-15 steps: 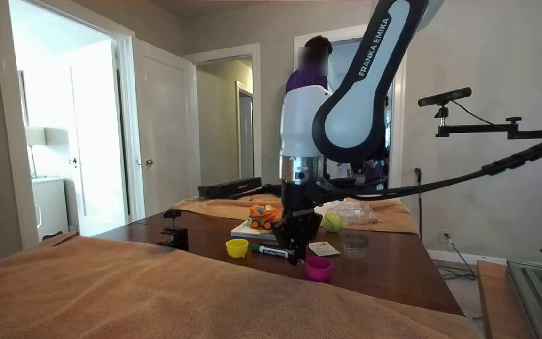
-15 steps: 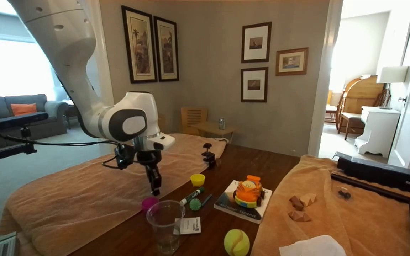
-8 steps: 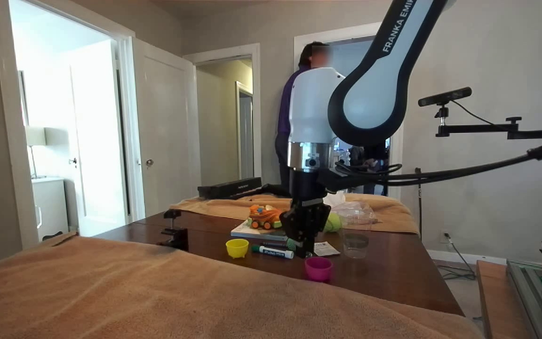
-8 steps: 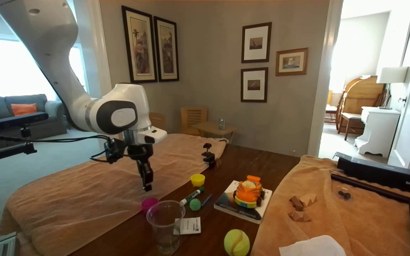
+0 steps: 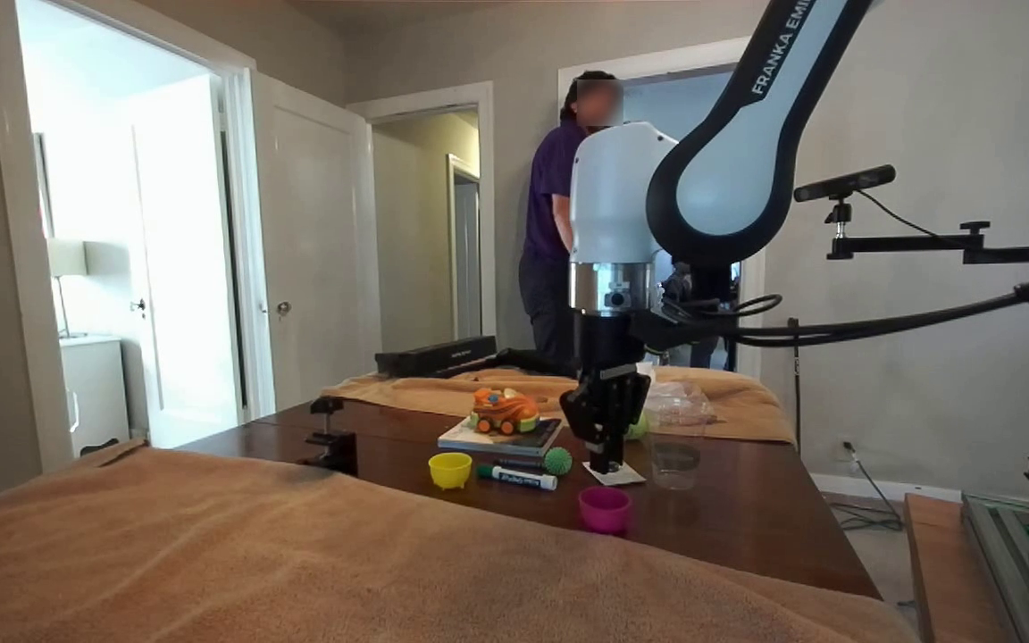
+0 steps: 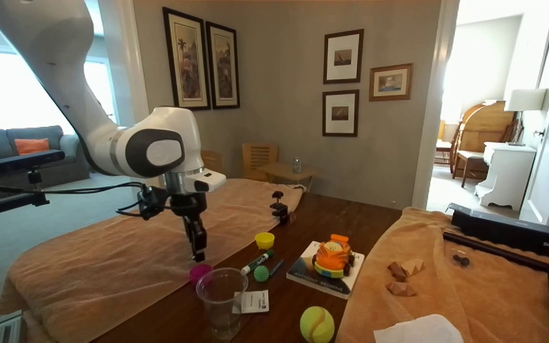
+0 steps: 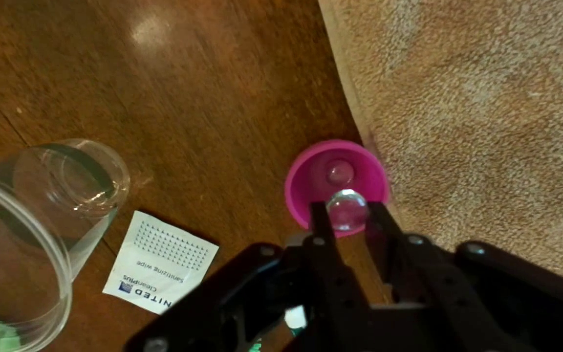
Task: Put two pebbles in the pink bowl and one pebble in the yellow bowl
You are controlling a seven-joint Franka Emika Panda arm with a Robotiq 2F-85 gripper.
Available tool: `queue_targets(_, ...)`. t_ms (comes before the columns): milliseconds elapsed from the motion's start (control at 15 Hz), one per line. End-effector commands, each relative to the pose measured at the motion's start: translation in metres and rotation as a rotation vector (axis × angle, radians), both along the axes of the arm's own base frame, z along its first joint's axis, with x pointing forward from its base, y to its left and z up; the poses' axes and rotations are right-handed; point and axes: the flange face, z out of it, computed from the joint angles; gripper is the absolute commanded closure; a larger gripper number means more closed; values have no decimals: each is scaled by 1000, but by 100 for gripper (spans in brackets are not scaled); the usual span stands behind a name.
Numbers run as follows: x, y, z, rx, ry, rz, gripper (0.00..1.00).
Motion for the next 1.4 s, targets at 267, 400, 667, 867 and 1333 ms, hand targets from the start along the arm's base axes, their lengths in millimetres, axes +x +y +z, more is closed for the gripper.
queue_targets(267, 0, -18, -4, -7, -6, -17, 94)
queue_targets(400, 1, -18, -8, -1, -7, -15, 94)
queue_targets(667, 3, -15, -15, 17, -26, 7, 94)
queue_targets(867, 4, -12, -24, 27, -29, 23, 94)
queue_targets(1333, -2, 1, -23, 44, -24, 75, 16)
